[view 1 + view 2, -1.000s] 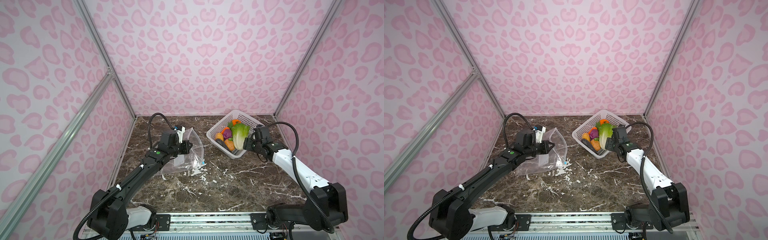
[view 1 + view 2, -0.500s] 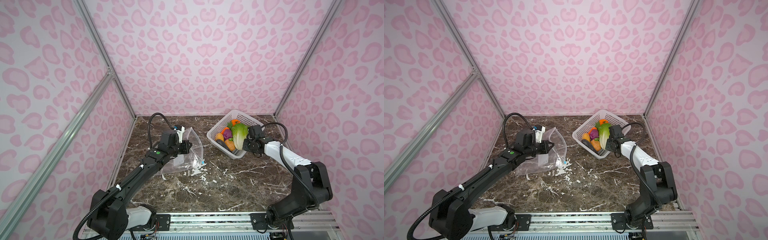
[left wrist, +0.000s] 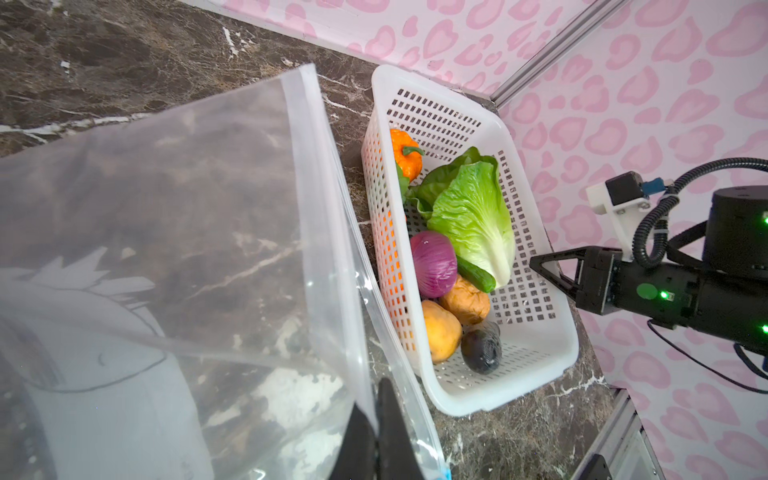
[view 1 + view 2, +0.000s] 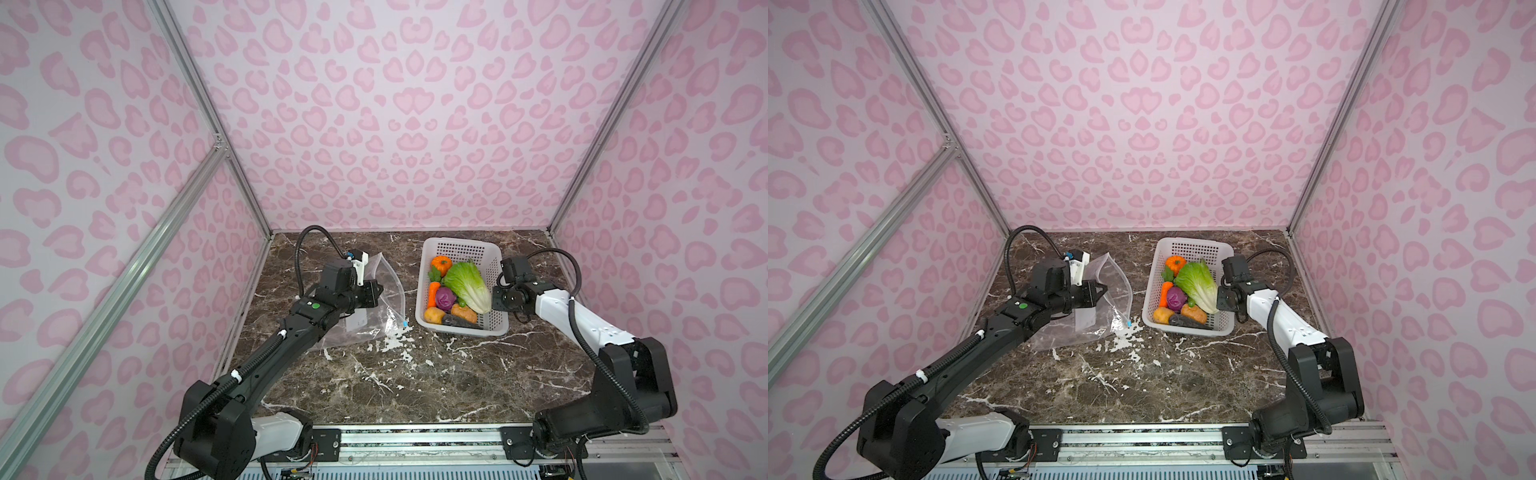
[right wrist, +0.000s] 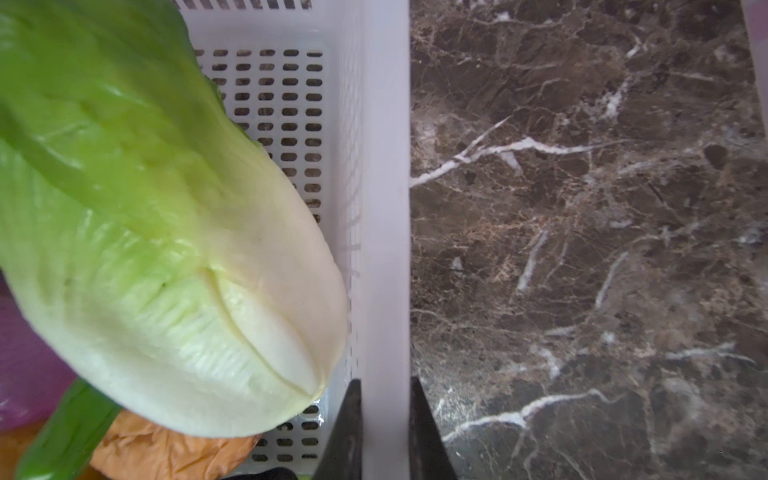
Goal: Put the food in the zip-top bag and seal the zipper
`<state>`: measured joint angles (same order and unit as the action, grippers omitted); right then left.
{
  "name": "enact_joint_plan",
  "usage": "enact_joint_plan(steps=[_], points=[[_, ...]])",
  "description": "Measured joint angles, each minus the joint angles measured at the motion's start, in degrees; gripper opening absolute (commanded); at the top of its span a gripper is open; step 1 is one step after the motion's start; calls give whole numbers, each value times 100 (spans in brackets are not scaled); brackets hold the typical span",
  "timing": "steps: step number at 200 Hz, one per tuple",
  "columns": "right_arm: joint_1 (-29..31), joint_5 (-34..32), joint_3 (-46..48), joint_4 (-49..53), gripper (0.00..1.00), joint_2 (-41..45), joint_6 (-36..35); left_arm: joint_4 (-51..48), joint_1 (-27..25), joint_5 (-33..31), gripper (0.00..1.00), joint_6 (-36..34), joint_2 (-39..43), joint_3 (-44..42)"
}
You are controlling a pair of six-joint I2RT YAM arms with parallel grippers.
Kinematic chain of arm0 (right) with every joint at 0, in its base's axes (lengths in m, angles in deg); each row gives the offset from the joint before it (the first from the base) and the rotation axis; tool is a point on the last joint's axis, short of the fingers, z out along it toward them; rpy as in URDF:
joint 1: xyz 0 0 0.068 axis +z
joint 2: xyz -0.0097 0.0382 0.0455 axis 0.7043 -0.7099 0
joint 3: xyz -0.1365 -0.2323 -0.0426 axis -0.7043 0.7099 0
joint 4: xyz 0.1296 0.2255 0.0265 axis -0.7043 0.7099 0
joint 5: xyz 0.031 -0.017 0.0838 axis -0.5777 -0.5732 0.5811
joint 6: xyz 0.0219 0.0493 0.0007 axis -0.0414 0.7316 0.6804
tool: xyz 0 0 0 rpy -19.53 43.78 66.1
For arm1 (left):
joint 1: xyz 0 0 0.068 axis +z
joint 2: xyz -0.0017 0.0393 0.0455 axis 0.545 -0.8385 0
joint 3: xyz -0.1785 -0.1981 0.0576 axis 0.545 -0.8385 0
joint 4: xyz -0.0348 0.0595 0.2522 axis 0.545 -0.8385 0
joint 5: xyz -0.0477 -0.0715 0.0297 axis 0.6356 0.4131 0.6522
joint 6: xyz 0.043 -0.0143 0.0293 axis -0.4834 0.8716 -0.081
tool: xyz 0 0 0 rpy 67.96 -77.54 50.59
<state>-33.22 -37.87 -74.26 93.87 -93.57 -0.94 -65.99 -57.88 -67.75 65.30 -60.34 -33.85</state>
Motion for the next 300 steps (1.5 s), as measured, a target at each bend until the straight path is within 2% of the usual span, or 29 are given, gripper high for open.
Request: enact_joint_plan(steps=[24, 49, 55, 64, 83, 115, 173, 238, 300], points=[[9, -140, 92, 136, 3, 149, -83, -7, 0, -9, 2, -42, 44, 0], [17, -181, 85, 173, 40, 149, -114, -9, 0, -9, 2, -79, 87, 0], [33, -223, 76, 240, 46, 160, -166, -9, 0, -9, 2, -83, 96, 0], [63, -275, 57, 343, 49, 195, -212, -9, 0, -7, 2, -83, 96, 0], [232, -476, -118, 525, 51, 365, -302, -13, 0, -2, 2, -85, 96, 0], [874, -717, -634, 579, 51, 483, -411, -24, 0, 39, 2, -87, 76, 17], [2059, -608, -850, 503, 57, 103, -278, -26, 0, 109, 2, -87, 17, 22], [2177, -568, -671, 372, 56, -527, 20, -26, -2, 236, 2, -83, -37, 31], [2096, -634, -660, 212, 45, -933, 149, -26, -2, 256, 2, -83, -37, 31]])
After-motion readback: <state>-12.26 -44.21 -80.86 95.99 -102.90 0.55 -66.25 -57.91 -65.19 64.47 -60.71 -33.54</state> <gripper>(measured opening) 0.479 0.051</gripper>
